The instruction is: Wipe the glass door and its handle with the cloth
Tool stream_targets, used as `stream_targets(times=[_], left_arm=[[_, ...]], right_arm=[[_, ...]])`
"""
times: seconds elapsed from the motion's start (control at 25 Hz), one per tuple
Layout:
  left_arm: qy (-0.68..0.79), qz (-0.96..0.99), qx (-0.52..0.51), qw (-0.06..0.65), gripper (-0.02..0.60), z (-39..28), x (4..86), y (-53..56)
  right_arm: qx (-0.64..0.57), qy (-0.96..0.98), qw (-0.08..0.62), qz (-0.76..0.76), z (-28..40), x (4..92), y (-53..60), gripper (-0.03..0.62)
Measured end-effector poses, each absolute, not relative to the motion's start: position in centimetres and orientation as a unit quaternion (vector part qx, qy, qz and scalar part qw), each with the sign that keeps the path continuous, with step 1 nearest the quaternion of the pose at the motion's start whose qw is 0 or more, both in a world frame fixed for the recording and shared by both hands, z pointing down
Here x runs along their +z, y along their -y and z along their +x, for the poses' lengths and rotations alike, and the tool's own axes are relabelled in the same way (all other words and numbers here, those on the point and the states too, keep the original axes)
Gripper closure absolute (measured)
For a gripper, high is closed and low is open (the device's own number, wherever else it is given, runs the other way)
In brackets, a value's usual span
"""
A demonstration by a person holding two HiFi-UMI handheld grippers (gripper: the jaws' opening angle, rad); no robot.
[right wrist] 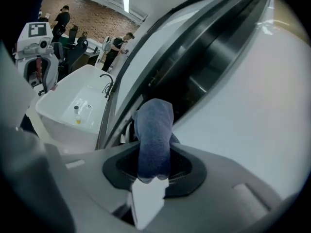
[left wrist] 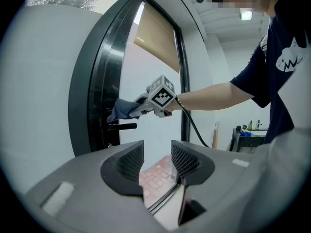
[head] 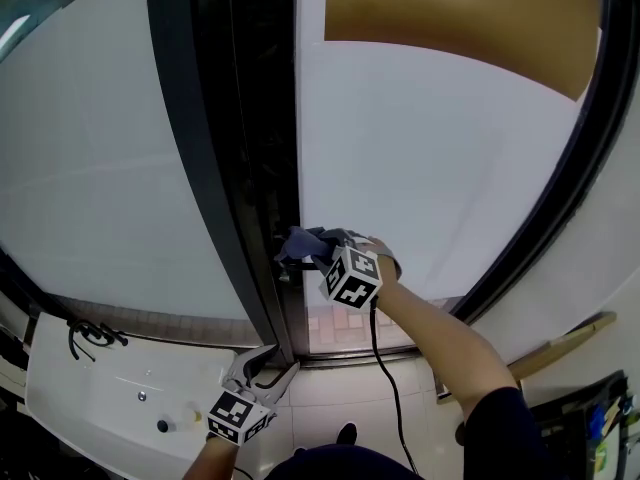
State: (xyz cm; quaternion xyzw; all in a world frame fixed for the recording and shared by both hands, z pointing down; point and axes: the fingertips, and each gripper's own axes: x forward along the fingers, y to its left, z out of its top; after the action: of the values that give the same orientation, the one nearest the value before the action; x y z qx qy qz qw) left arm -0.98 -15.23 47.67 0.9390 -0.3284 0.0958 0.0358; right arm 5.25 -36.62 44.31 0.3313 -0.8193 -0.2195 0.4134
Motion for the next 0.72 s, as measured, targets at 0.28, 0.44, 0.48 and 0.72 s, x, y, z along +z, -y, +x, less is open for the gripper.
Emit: stream_targets(times=[0.28, 0.44, 0.48, 0.72], left_arm=[[0.347, 0.932, 0.098, 0.031, 0.413, -2.8, 47.4, 15.0], [0.350, 0.931, 0.100, 0.034, 0.413, -3.2, 47.8, 14.9], [0.349, 0.931, 0.100, 0.034, 0.413, -3.2, 47.8, 14.9], [0.338, 0.936, 0.097, 0.027, 0.413, -2.1, 47.3, 15.1]], right_arm=[[-0.194, 0.816, 0.431, 0.332, 2.5, 47.2, 38.7, 0.482], [-0.188, 0.811, 0.437, 0.341, 4.1, 47.4, 39.1, 0.482], [-0.186, 0.809, 0.438, 0.346, 4.7, 47.5, 39.2, 0.482], [-0.158, 0.789, 0.458, 0.379, 10.8, 48.4, 39.6, 0.482]])
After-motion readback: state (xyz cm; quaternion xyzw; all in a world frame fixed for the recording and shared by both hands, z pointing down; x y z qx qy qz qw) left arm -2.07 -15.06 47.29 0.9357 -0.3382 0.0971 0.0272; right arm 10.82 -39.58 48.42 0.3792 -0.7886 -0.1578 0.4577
